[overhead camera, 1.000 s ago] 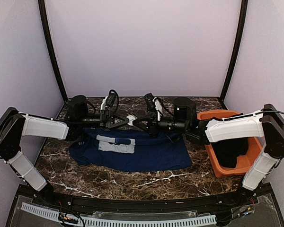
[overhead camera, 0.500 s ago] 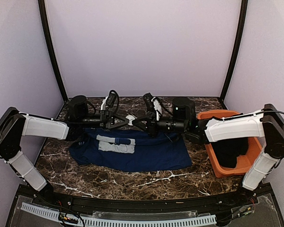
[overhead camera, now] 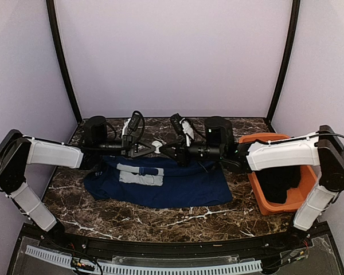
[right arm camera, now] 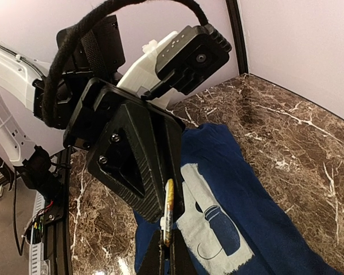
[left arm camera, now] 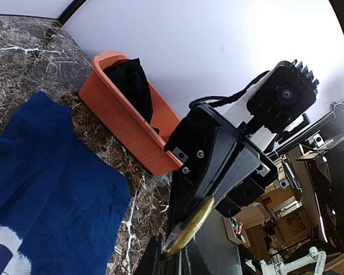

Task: Pin the brooch onto the clothing
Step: Open the brooch.

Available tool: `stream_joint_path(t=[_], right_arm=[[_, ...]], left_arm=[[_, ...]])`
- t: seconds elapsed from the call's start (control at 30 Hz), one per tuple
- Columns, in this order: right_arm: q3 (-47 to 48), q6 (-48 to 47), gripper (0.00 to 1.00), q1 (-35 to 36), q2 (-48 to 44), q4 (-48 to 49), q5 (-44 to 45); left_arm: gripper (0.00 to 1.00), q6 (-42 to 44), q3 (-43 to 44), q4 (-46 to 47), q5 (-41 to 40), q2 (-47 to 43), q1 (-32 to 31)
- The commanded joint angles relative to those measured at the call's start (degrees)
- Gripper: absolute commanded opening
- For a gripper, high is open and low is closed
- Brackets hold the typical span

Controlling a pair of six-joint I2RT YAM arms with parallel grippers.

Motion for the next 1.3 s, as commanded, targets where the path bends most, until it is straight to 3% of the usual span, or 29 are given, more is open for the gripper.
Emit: stream_joint_path(t=[0.0, 0.33, 0.57, 0.7, 0.8, 0.9, 1.27], right_arm=[[3.43, -2.09, 0.0, 2.32, 1.46, 1.66, -0.15], [6.78, -0.73, 0.0, 4.04, 4.73, 1.39, 0.16], [7.07, 1.03, 0.0, 4.06, 5.64, 1.96, 2.1], [8.36, 1.22, 0.0, 3.99, 6.35, 1.78, 1.11], [9.52, 1.64, 0.0, 4.0, 7.28, 2.26, -2.05], [10.71, 2.54, 0.0, 4.07, 8.38, 2.38, -3.81], [11.88, 3.12, 0.0, 4.07, 9.23, 0.13, -1.17]], left_arm=[[0.02, 2.84, 1.38, -7.68, -1.81, -0.38, -0.43], [0.01, 6.79, 2.35, -14.7, -4.22, -1.21, -0.59], [0.01, 3.43, 1.71, -8.5, -0.51, -0.66, -0.6], [0.02, 4.76, 1.95, -10.64, -1.01, -0.82, -0.64], [0.12, 7.88, 2.5, -15.07, -3.15, -1.59, -0.69], [0.1, 9.87, 3.02, -17.74, -4.35, -2.3, -0.86], [0.31, 13.02, 3.88, -20.45, -3.41, -3.34, -1.93]])
